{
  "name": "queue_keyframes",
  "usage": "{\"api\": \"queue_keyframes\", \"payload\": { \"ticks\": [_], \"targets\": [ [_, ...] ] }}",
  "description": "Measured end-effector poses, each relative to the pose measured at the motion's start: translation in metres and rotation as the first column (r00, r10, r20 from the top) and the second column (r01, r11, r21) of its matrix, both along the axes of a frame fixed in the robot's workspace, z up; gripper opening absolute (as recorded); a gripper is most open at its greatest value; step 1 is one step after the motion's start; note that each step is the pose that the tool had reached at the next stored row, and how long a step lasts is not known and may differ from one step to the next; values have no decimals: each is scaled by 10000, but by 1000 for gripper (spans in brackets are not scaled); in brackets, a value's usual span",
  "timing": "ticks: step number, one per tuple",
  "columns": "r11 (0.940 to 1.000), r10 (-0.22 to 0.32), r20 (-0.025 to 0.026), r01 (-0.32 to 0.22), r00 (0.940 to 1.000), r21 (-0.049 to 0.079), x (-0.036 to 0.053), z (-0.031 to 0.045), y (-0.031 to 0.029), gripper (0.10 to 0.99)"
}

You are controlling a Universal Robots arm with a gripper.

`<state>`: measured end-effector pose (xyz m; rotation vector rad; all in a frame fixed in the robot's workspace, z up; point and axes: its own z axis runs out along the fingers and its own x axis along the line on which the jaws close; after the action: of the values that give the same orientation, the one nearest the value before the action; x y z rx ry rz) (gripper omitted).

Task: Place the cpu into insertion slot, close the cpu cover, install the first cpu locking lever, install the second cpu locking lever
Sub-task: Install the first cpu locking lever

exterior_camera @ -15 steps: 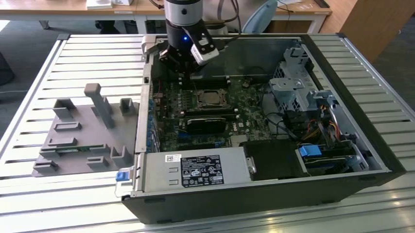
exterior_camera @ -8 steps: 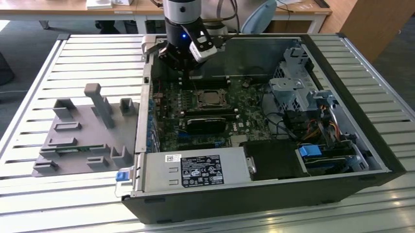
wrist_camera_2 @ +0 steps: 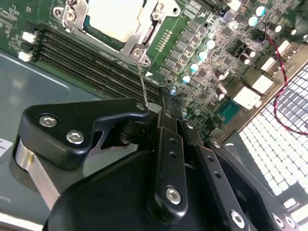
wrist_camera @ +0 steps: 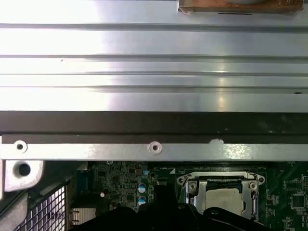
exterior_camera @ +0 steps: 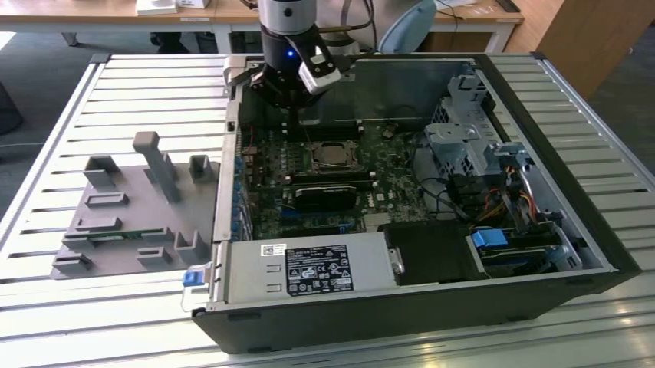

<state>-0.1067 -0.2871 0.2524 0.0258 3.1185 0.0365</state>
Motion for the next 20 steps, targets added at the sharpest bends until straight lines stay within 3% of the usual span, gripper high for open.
{"api": "queue_keyframes", "payload": {
  "ticks": [16,20],
  "targets": [
    [10000,-1,-21,1,10000,-1,149,-20,31,118],
    [10000,-1,-63,1,10000,-1,247,-24,40,118]
  ]
}}
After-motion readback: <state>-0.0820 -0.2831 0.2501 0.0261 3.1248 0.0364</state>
